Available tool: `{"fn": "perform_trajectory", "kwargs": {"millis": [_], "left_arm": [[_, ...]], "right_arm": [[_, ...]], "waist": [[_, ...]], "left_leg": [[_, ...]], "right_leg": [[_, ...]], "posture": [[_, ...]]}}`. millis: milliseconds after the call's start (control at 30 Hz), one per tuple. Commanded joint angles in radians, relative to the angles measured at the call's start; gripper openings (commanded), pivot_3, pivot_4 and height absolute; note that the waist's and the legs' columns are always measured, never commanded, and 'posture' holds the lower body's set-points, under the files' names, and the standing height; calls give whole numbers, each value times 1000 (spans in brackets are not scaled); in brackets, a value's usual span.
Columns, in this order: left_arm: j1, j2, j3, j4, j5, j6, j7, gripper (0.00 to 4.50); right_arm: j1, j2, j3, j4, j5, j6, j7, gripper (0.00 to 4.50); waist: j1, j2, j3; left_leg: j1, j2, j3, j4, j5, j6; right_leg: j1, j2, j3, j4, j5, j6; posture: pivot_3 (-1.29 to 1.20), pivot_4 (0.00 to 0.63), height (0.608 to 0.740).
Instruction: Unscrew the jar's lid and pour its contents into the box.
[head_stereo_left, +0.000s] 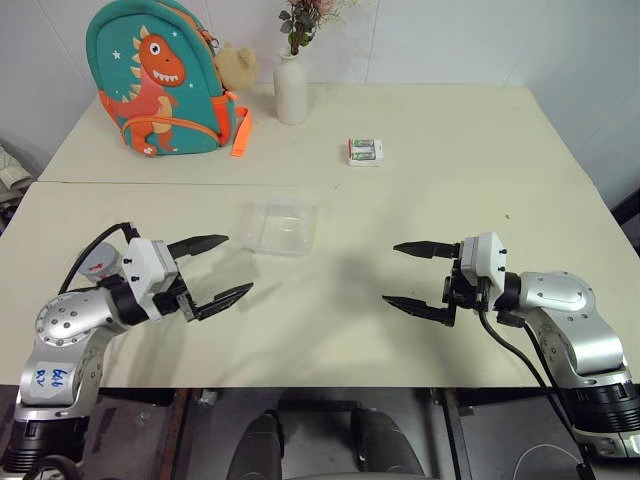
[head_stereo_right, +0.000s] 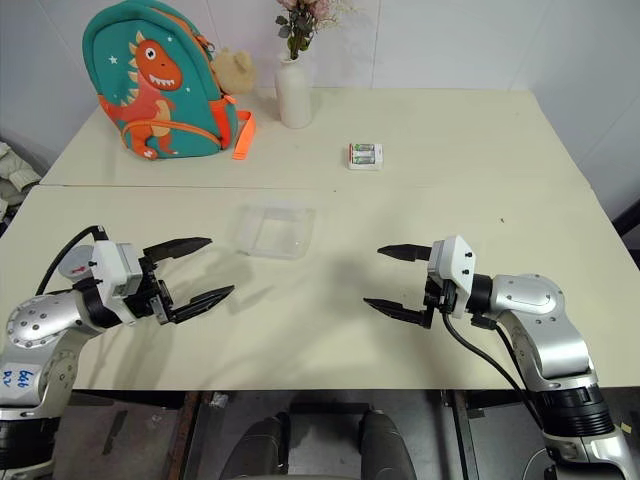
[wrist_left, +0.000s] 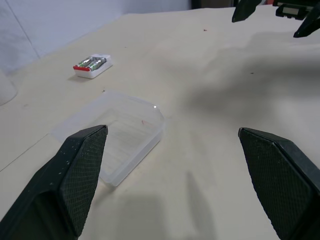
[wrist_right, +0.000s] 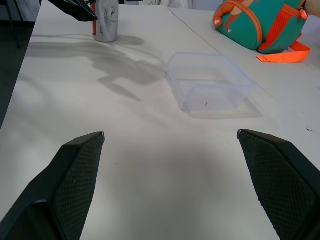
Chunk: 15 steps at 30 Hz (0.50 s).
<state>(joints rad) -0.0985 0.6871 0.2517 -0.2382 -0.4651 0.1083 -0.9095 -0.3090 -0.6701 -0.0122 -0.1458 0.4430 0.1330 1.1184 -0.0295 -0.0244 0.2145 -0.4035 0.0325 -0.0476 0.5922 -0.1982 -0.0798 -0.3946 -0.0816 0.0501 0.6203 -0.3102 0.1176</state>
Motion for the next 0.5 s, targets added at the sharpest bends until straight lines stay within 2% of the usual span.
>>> {"fn": "perform_trajectory", "kwargs": {"millis": [33, 300, 400, 500], "left_arm": [[17, 2, 12, -56, 3, -6, 18, 4468], [151, -45, 64, -160, 29, -5, 138, 4468], [248, -120, 106, -238, 67, -11, 258, 4468], [361, -246, 156, -335, 108, -17, 412, 4468]], "right_arm": [[-46, 16, 5, 25, -6, -33, 14, 4500], [-144, 65, 54, 126, -24, -57, 72, 4500], [-171, 80, 69, 159, -25, -72, 102, 4500], [-205, 103, 83, 195, -30, -86, 120, 4500]], "waist": [[-1, 0, 0], [-1, 0, 0], [-2, 0, 0], [-3, 0, 0]], "left_leg": [[0, 0, 0, 0, 0, 0], [1, 0, 3, 0, 0, 1], [1, 0, 3, 0, -1, 2], [1, 0, 5, 1, -3, 4]], "right_leg": [[0, 0, 0, 0, 0, 0], [-1, 1, 4, 0, 1, 1], [-1, 1, 5, 0, 2, 2], [-1, 1, 6, 0, 3, 4]], "posture": [[0, 150, 740], [0, 150, 740], [0, 150, 740], [0, 150, 740]]}}
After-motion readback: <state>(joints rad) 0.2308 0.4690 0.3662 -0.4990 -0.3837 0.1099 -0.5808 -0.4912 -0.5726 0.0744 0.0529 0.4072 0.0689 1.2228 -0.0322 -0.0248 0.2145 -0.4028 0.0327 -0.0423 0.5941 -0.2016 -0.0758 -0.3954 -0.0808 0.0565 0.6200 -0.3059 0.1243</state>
